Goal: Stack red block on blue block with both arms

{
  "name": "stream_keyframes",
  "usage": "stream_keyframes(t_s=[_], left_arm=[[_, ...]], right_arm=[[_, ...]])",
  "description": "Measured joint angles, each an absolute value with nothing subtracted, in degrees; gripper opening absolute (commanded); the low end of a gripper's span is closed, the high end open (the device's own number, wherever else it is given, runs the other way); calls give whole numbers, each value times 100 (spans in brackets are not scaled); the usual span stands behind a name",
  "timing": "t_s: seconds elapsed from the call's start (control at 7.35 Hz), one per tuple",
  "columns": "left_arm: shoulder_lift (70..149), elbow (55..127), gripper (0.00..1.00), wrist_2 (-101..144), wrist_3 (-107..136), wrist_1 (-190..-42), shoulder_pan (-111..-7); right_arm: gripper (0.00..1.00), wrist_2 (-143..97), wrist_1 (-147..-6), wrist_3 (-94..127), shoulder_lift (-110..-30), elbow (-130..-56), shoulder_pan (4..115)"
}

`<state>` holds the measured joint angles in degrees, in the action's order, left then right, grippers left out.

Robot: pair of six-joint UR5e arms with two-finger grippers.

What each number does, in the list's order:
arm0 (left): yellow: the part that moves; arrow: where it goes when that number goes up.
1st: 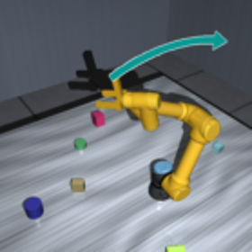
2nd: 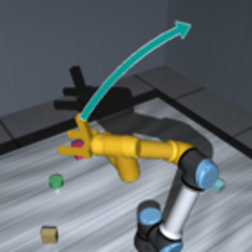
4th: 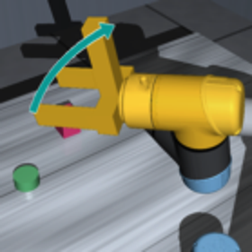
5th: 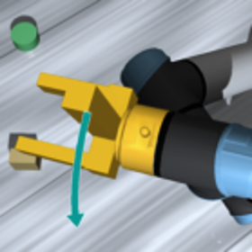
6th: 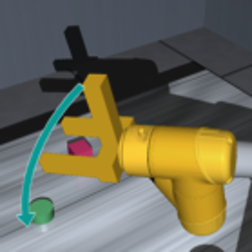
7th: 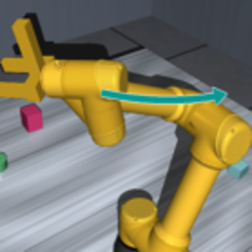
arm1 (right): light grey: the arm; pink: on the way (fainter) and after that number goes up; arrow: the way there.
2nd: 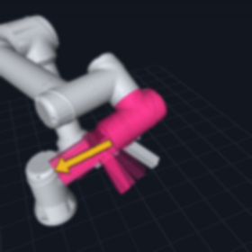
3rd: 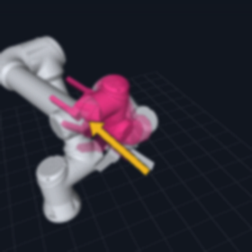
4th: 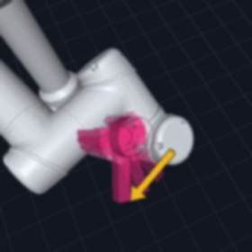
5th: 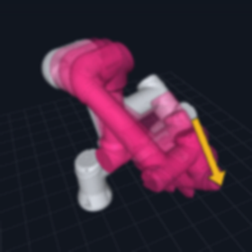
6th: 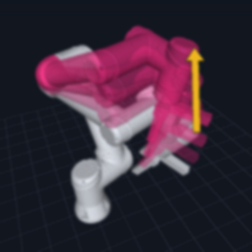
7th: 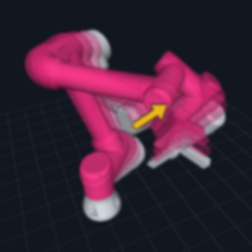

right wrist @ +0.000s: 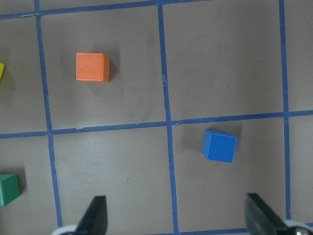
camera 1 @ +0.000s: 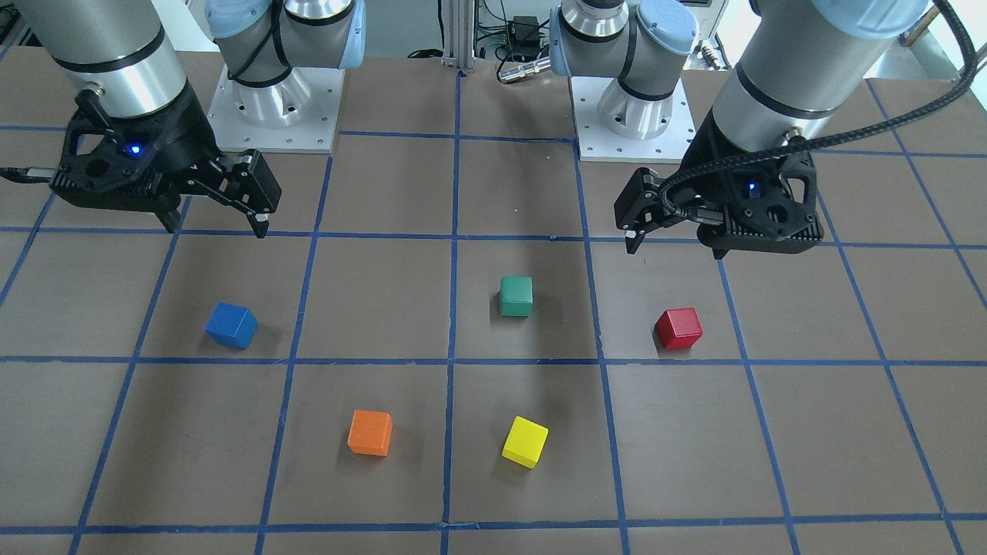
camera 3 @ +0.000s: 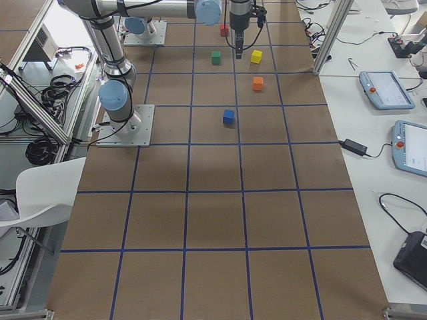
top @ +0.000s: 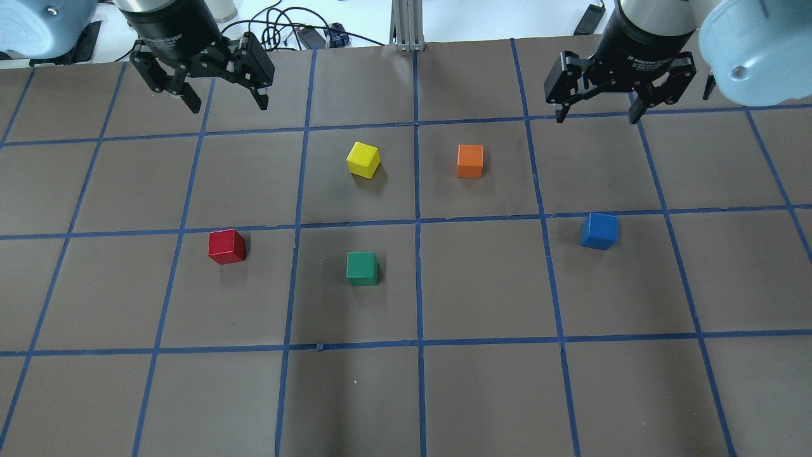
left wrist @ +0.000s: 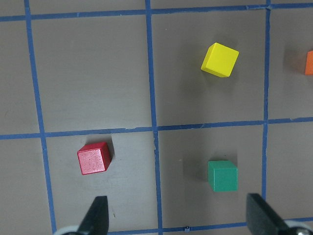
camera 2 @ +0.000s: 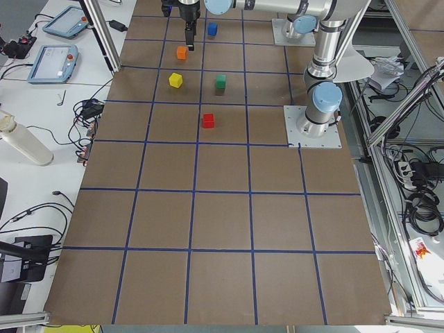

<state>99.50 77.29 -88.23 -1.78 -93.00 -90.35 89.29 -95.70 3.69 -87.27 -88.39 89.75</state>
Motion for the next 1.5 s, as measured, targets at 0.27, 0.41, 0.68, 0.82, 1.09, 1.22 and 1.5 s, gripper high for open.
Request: stream_keyframes(t_s=[0.27, 0.41, 0.68, 0.82, 1.09, 1.22, 1.5], left_arm=[[9898, 7824, 100, -8824, -219, -9293, -9030], [9897, 7846, 100, -8826, -235, -9289, -9028], [9893, 7858, 100, -8832, -264, -9259, -9026], [9890, 7862, 100, -8833, -272, -9251, -9026], [9884, 7866, 100, -8859, -303, -9244, -9016], [9885, 7865, 100, -8870, -386, -9238, -8978], [9926, 7899, 100, -8872, -855, -9161, -8706]], right_arm=[[100, 8926, -9579, 376, -8711, -8847, 8976], [100, 8928, -9580, 377, -8715, -8854, 8975], [100, 8929, -9580, 374, -8729, -8857, 8974], [100, 8932, -9578, 374, -8735, -8861, 8974], [100, 8932, -9571, 370, -8737, -8857, 8974], [100, 8932, -9573, 361, -8737, -8853, 8974], [100, 8943, -9572, 328, -8737, -8852, 8968]])
